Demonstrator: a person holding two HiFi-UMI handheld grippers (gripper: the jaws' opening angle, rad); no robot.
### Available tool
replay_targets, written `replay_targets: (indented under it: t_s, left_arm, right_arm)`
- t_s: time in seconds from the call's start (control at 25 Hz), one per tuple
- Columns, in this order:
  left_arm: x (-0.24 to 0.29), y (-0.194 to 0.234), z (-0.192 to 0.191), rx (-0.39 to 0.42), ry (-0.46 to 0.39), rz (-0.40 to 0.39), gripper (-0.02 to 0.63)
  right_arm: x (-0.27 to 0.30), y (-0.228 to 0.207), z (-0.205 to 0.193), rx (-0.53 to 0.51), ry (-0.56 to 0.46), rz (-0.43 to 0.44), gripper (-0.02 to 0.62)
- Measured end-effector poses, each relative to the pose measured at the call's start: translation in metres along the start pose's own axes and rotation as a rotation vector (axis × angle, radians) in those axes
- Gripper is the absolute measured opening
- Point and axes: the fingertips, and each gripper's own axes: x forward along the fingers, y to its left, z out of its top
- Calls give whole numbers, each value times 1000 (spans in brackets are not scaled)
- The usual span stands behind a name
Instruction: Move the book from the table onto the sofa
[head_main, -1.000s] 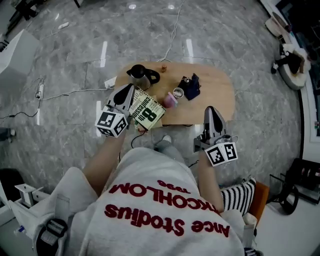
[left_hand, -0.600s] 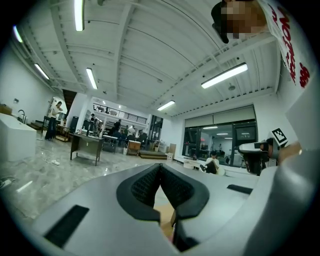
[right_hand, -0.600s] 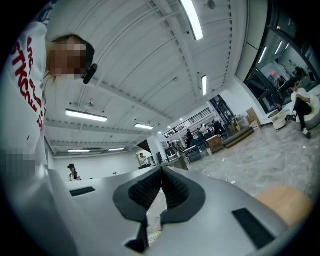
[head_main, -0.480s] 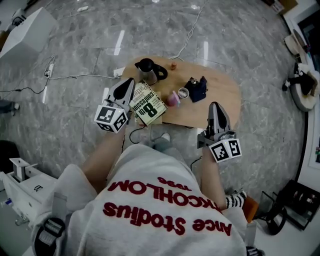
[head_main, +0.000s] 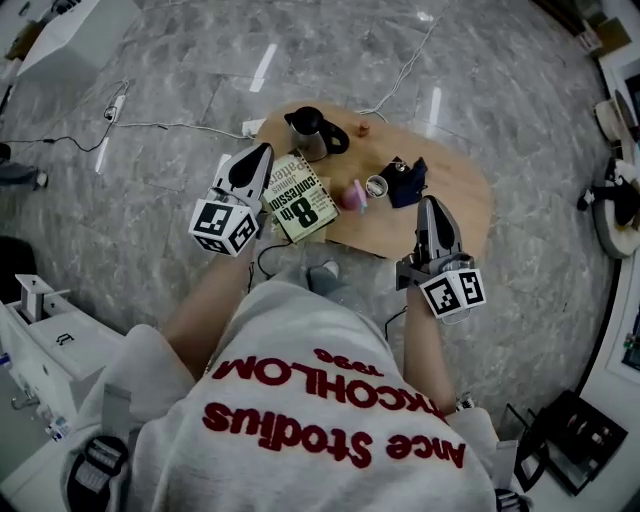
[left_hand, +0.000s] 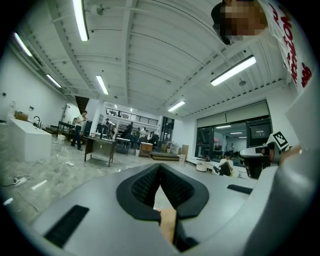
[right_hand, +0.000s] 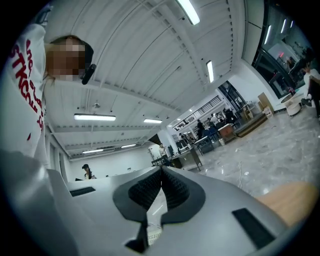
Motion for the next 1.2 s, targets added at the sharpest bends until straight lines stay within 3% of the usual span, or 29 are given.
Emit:
replay_targets:
  t_s: [0.36, 1.2]
  left_arm:
    - [-18, 22, 1, -7, -17, 60, 17]
    - [-17, 142, -57, -113, 78, 62, 17]
  right_arm:
    - [31, 17, -18, 9, 49, 75, 26]
    - [126, 49, -105, 9, 202, 31, 27]
